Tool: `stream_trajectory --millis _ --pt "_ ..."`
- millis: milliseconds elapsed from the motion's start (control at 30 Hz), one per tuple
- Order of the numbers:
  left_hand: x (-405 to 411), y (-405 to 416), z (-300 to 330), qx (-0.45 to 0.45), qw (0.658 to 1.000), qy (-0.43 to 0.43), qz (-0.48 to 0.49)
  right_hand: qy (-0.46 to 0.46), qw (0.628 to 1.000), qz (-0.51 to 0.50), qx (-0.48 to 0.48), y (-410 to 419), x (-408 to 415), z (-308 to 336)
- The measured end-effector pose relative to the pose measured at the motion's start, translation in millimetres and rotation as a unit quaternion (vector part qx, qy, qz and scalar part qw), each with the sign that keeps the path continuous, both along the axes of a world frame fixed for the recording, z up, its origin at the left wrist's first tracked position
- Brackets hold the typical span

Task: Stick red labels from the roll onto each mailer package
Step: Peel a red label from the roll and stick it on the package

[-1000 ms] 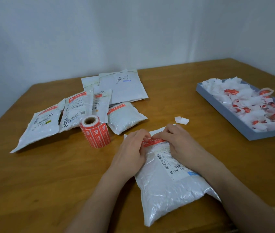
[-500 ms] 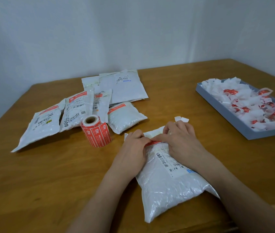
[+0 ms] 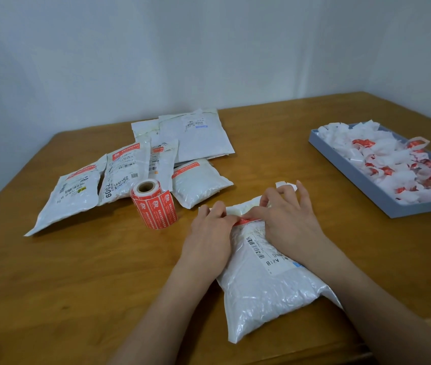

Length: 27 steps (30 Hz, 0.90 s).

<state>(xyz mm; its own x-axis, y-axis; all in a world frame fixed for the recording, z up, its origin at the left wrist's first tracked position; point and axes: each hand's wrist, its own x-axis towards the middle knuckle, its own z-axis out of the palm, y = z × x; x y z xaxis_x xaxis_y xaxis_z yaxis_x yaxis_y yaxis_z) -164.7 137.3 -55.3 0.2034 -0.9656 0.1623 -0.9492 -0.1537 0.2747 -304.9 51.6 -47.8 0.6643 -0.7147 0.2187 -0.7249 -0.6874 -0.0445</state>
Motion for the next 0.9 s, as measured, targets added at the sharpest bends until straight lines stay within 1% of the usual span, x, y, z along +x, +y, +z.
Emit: stream_trajectory --millis 100,300,500,633,900 --pt "-2.2 0.9 2.5 -0.002 1.0 -0.018 0.015 0.012 1.0 -0.016 -0.005 0.1 -1.1 -0.2" --pt "-1.4 -1.2 6.7 0.011 1.0 -0.018 0.019 0.032 0.999 -0.035 -0.005 1.3 -2.6 2.5" --pt "1.6 -1.6 3.9 -0.002 1.0 -0.001 0.02 0.015 0.998 -0.05 -0.034 -1.1 -5.3 -5.4" --pt "3.1 -1.7 3.0 -0.01 1.0 0.017 0.024 0.021 0.998 -0.054 -0.022 -0.9 -5.6 -2.7" --pt "6.8 -2.7 -0.6 -0.028 0.999 0.022 0.027 -0.008 0.998 -0.054 0.006 -0.6 -6.7 0.1"
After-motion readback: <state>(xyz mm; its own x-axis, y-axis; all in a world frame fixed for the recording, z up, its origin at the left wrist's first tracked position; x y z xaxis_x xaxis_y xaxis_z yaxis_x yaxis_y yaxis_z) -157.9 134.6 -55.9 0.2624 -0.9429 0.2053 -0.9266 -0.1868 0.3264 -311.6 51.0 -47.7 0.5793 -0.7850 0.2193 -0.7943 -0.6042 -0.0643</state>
